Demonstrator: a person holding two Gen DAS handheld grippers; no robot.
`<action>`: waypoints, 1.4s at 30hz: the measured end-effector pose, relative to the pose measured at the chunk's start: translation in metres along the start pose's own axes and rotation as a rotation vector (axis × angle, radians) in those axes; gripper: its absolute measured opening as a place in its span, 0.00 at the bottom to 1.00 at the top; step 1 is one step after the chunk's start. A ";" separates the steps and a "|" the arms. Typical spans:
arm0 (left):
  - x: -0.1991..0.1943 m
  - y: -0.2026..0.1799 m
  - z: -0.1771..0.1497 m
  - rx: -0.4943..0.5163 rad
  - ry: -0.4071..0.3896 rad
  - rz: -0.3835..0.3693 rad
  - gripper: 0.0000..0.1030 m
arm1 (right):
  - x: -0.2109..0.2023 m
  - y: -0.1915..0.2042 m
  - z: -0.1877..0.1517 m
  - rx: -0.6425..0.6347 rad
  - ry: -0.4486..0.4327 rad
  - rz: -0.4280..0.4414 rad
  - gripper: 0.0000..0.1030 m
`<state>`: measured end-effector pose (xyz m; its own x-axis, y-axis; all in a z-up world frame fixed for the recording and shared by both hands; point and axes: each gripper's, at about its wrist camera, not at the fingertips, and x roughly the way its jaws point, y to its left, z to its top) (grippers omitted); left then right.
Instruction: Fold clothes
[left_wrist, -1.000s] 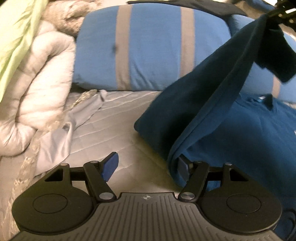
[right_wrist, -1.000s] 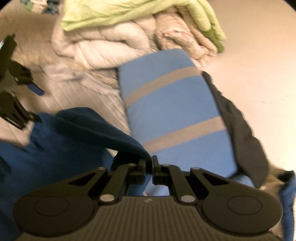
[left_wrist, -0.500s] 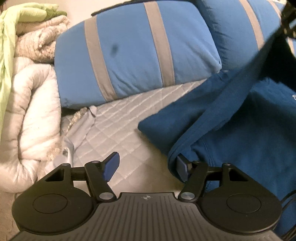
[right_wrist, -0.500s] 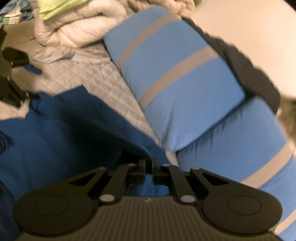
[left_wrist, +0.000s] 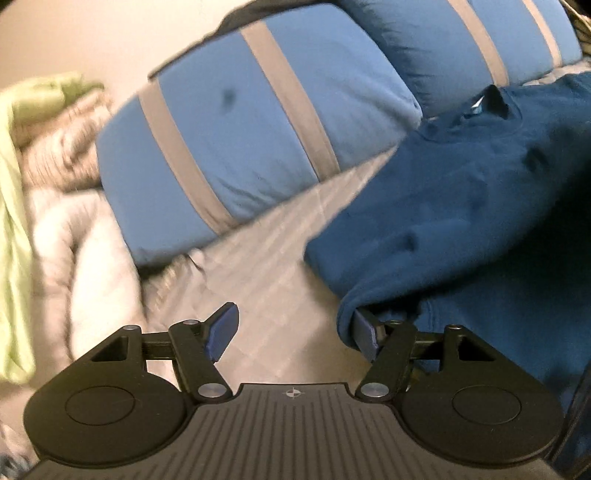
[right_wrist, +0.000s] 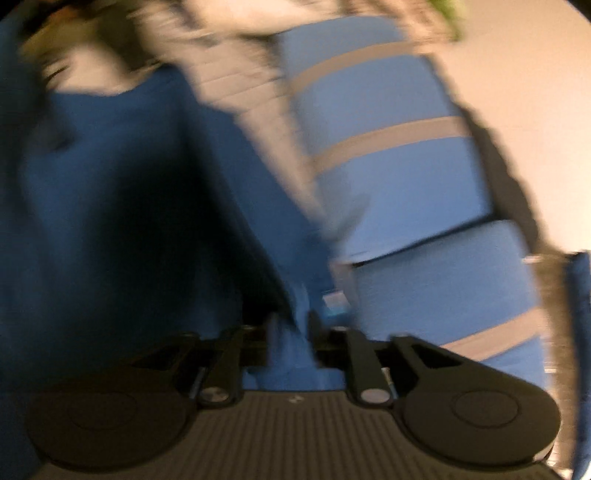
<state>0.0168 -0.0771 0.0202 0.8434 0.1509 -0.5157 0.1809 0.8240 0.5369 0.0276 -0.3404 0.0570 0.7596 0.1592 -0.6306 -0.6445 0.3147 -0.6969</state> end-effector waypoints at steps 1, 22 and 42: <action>-0.001 0.001 -0.002 -0.011 0.002 -0.008 0.65 | -0.001 0.010 -0.007 -0.013 0.007 0.029 0.64; 0.002 0.004 -0.007 -0.040 0.023 -0.046 0.65 | -0.048 -0.001 -0.111 0.291 -0.030 0.292 0.70; -0.003 -0.002 0.011 0.053 -0.040 -0.065 0.65 | 0.003 0.005 -0.102 -0.027 0.006 0.019 0.09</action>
<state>0.0195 -0.0856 0.0284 0.8483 0.0754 -0.5241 0.2611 0.8014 0.5380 0.0182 -0.4339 0.0166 0.7465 0.1596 -0.6460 -0.6613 0.2865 -0.6933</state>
